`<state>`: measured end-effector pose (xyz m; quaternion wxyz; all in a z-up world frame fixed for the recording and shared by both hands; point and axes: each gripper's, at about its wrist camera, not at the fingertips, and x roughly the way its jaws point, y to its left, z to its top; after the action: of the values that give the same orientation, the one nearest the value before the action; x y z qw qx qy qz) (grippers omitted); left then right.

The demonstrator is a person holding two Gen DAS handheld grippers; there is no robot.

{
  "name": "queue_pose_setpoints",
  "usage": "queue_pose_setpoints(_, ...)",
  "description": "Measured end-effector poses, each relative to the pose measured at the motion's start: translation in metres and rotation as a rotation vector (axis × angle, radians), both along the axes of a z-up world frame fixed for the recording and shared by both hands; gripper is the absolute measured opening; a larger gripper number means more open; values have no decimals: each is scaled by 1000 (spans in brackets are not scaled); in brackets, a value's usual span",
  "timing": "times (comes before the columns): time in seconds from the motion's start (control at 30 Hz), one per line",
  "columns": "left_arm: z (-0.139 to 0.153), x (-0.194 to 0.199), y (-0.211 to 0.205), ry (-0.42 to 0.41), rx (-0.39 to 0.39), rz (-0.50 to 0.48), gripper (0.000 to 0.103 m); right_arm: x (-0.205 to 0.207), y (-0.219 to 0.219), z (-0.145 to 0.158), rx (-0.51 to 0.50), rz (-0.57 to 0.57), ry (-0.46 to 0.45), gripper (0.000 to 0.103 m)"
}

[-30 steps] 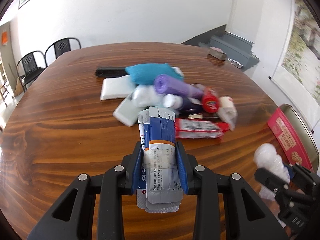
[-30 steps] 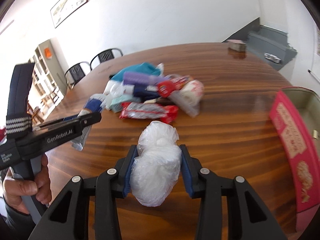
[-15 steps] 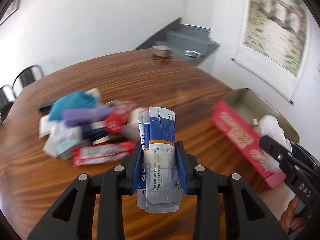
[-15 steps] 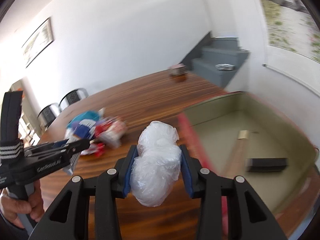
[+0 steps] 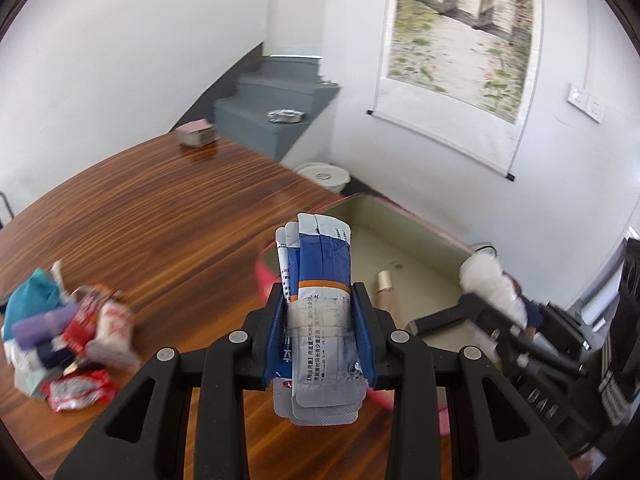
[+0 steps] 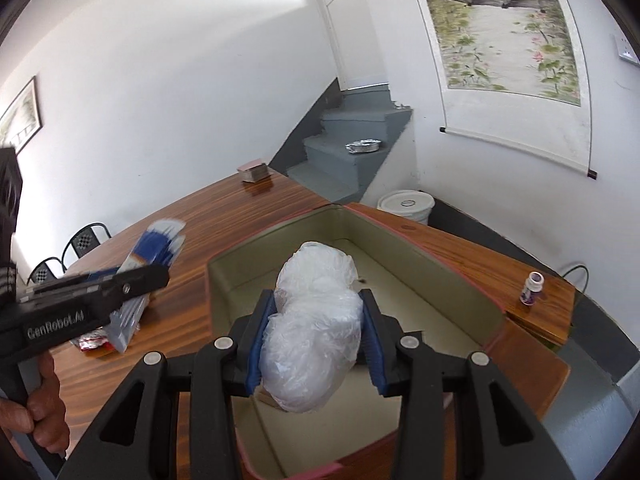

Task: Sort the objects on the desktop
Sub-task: 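Carry the medicine boxes and cotton bag to the pink box and release both, then return both grippers to the pile and grasp the white remote with the left gripper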

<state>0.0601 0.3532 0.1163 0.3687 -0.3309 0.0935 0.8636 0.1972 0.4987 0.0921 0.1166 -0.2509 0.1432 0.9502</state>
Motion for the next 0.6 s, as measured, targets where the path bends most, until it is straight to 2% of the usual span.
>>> queue_pose_setpoints(0.2, -5, -11, 30, -52, 15, -55, 36, -1, 10, -1, 16, -32, -5, 46)
queue_pose_setpoints(0.23, -5, -11, 33, -57, 17, -61, 39, -2, 11, -1, 13, -39, -9, 47)
queue_pose_setpoints(0.27, -6, -12, 36, -58, 17, -64, 50, -3, 14, -2, 9, -41, -11, 49)
queue_pose_setpoints(0.33, -5, -12, 38, -51, 15, -59, 66, -4, 17, -2, -2, -47, -14, 63)
queue_pose_setpoints(0.4, -3, -11, 35, -36, 28, -61, 68, -3, 18, -2, -2, -54, -11, 73)
queue_pose_setpoints(0.43, -2, -11, 34, -31, 29, -60, 68, -3, 18, -1, 1, -56, -8, 74)
queue_pose_setpoints(0.6, -1, -16, 16, -10, 15, -5, 68, -7, 13, 1, -7, -45, -2, 75)
